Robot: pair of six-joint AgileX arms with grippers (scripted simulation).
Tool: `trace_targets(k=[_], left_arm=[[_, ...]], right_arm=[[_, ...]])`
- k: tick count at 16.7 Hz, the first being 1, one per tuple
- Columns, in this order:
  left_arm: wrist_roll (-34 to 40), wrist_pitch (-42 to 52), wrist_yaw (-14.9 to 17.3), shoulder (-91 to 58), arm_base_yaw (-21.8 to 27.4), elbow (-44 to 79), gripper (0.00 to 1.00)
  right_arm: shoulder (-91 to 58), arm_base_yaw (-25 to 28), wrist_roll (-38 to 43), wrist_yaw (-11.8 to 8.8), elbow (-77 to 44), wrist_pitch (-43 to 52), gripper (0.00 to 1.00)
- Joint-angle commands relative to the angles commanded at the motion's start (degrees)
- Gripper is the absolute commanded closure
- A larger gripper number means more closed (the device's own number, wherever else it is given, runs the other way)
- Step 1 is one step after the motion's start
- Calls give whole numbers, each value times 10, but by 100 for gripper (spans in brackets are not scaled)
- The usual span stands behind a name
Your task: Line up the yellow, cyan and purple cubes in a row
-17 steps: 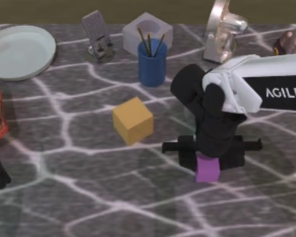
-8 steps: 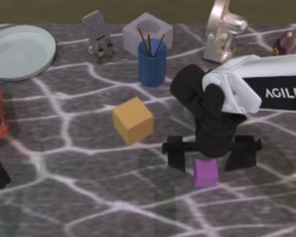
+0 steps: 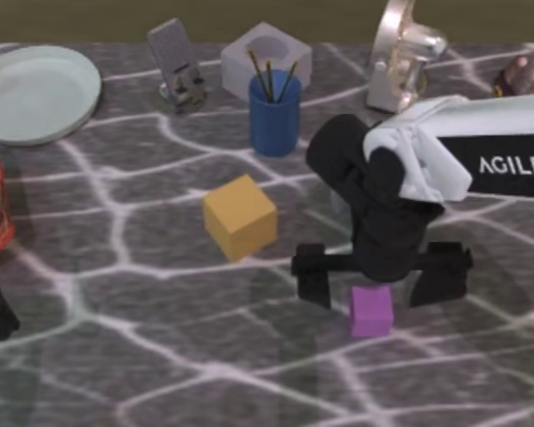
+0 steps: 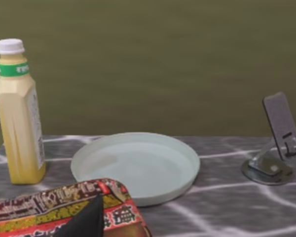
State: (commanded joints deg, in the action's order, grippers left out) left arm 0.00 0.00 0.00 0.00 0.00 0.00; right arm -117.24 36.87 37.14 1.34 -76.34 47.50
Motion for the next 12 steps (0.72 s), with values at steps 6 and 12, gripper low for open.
trace_targets(k=[6, 12], left_arm=[[0, 0, 0, 0, 0, 0, 0], [0, 0, 0, 0, 0, 0, 0]], right_arm=[[45, 5, 2, -1, -65, 117, 0], [53, 2, 0, 0, -76, 132, 0]])
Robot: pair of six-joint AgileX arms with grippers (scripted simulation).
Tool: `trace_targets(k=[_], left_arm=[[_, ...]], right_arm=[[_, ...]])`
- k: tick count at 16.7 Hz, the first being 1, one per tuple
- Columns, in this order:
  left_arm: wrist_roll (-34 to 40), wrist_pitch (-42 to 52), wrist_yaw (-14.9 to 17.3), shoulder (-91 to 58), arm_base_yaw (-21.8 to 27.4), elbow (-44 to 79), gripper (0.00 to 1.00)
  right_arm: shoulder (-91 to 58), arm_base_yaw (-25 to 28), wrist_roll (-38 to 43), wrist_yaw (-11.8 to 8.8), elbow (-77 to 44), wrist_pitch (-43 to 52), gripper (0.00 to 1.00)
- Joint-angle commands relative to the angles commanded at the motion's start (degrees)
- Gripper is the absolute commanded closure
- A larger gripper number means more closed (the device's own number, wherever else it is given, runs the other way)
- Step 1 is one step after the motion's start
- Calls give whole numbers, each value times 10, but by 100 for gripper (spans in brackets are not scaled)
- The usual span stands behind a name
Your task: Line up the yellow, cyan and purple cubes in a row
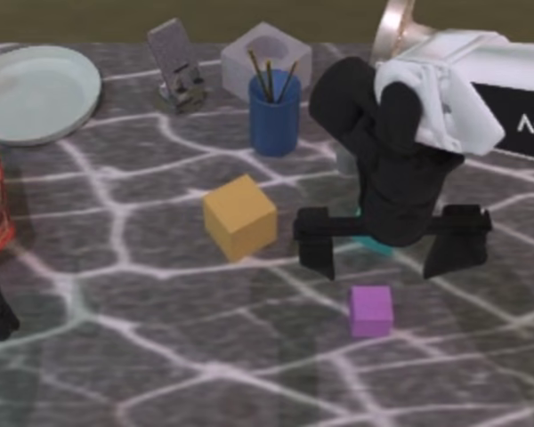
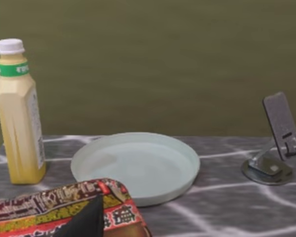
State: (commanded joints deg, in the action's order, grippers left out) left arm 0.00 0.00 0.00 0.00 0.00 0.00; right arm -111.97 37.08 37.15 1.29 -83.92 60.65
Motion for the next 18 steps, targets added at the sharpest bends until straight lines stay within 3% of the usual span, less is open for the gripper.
trace_targets(k=[3, 6, 15, 18], left_arm=[[0, 0, 0, 0, 0, 0, 0], [0, 0, 0, 0, 0, 0, 0], [0, 0, 0, 0, 0, 0, 0], [0, 0, 0, 0, 0, 0, 0]], right_arm=[[-17, -4, -37, 0, -23, 9, 0], [-52, -17, -125, -1, -72, 27, 0], [-181, -83, -555, -10, -247, 98, 0], [-205, -103, -657, -11, -291, 111, 0]])
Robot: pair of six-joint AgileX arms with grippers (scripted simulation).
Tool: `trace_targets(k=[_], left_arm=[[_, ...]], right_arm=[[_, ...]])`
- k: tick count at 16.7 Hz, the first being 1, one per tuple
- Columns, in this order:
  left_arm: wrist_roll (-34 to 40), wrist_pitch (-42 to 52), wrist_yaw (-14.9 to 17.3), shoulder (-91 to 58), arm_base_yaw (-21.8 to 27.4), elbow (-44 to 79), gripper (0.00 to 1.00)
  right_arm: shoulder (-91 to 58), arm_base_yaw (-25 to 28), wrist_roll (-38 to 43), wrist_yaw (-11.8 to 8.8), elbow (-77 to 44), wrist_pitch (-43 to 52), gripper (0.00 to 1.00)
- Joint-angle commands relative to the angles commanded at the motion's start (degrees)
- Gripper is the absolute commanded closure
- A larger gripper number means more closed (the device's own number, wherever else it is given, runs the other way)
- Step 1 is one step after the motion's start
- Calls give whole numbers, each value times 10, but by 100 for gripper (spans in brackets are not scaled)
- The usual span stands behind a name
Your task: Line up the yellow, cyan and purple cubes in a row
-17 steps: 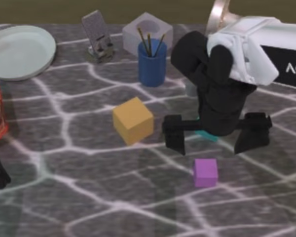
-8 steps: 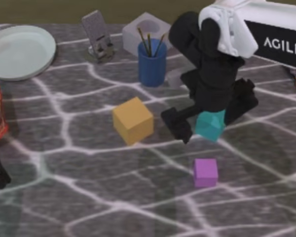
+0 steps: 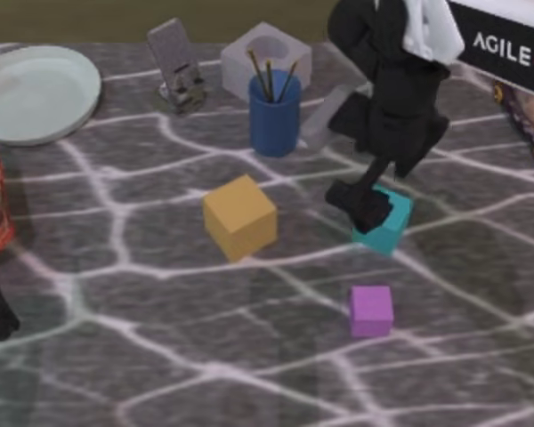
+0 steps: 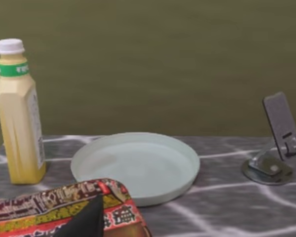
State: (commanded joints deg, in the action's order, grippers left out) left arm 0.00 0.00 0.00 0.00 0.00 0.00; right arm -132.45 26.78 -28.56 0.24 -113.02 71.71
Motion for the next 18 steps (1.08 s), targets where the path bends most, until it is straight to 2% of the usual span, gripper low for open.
trace_targets(k=[3, 10, 18], left_arm=[[0, 0, 0, 0, 0, 0, 0], [0, 0, 0, 0, 0, 0, 0], [0, 0, 0, 0, 0, 0, 0]], right_arm=[[-9, -11, -47, 0, -24, 4, 0], [-10, -10, -49, 0, -15, -6, 0], [-60, -11, -49, 1, 91, -163, 0]])
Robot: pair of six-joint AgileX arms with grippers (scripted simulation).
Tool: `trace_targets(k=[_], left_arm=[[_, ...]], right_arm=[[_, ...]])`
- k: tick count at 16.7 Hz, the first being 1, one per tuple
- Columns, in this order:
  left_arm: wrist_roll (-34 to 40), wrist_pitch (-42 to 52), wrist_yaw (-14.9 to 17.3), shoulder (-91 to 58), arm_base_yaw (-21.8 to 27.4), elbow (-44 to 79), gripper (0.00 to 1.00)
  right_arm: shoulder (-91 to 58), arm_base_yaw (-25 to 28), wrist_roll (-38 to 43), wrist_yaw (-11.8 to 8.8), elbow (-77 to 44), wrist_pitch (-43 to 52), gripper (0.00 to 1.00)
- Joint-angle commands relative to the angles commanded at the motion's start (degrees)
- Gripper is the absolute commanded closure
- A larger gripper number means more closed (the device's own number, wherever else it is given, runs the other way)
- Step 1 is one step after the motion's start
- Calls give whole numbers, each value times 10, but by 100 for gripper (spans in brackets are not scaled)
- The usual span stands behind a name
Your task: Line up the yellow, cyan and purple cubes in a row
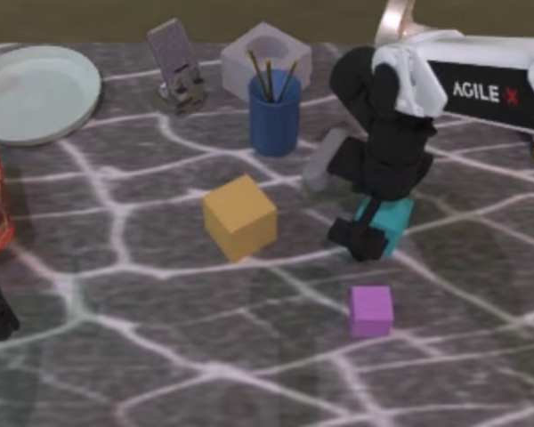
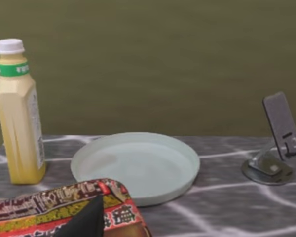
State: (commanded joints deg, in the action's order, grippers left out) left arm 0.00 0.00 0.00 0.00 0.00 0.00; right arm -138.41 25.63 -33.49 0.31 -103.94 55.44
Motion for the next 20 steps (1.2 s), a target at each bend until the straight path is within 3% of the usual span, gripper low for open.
trace_targets(k=[4, 17, 20], left_arm=[[0, 0, 0, 0, 0, 0, 0], [0, 0, 0, 0, 0, 0, 0], [0, 0, 0, 0, 0, 0, 0]], right_arm=[[-2, 0, 0, 0, 2, -3, 0], [-2, 0, 0, 0, 2, -3, 98], [-2, 0, 0, 0, 2, -3, 100]])
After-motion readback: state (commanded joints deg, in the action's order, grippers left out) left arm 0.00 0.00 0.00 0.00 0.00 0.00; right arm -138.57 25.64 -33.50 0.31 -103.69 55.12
